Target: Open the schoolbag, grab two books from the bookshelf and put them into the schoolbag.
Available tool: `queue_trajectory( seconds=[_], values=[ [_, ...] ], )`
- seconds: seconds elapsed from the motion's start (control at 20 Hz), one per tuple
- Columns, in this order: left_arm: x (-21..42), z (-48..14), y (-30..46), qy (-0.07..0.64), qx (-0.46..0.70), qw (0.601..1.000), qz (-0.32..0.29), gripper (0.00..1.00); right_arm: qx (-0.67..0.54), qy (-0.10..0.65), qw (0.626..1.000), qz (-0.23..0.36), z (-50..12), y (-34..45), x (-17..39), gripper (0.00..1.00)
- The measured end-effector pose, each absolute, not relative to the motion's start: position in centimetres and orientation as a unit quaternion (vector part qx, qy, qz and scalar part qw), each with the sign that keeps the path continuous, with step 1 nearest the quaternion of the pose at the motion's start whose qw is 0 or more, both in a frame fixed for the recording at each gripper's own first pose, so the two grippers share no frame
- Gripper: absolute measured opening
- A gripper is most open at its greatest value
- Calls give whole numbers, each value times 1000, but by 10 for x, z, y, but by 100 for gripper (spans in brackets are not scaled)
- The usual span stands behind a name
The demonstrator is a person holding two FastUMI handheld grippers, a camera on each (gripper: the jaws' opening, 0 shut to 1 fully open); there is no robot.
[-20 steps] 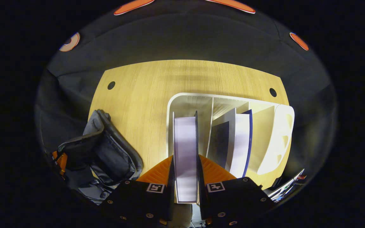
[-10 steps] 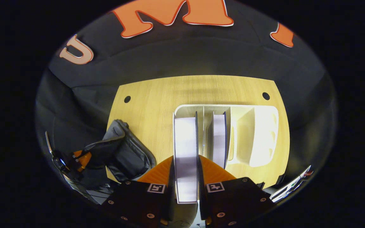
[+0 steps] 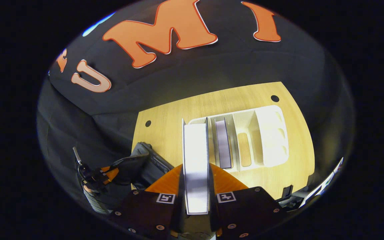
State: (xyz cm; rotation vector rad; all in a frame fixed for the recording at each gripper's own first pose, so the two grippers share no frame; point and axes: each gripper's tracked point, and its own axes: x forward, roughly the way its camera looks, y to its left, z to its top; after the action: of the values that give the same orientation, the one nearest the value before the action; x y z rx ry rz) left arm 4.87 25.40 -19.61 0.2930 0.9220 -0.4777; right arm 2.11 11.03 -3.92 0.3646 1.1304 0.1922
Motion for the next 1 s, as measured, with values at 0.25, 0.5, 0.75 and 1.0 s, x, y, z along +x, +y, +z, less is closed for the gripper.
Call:
queue_trajectory(
  seconds=[0.25, 0.5, 0.75, 1.0],
  values=[
    [48, -199, 251, 440, 138, 857, -228, 6, 210, 515, 826, 90, -34, 107, -2, 30],
    [46, -201, 248, 441, 138, 857, -228, 6, 237, 494, 829, 108, -28, 119, -23, 29],
    [45, -200, 248, 439, 135, 859, -227, 6, 258, 483, 825, 138, -36, 152, -47, 29],
    [42, -200, 248, 436, 123, 864, -221, 6, 290, 497, 802, 157, -65, 183, -70, 29]
  ],
)
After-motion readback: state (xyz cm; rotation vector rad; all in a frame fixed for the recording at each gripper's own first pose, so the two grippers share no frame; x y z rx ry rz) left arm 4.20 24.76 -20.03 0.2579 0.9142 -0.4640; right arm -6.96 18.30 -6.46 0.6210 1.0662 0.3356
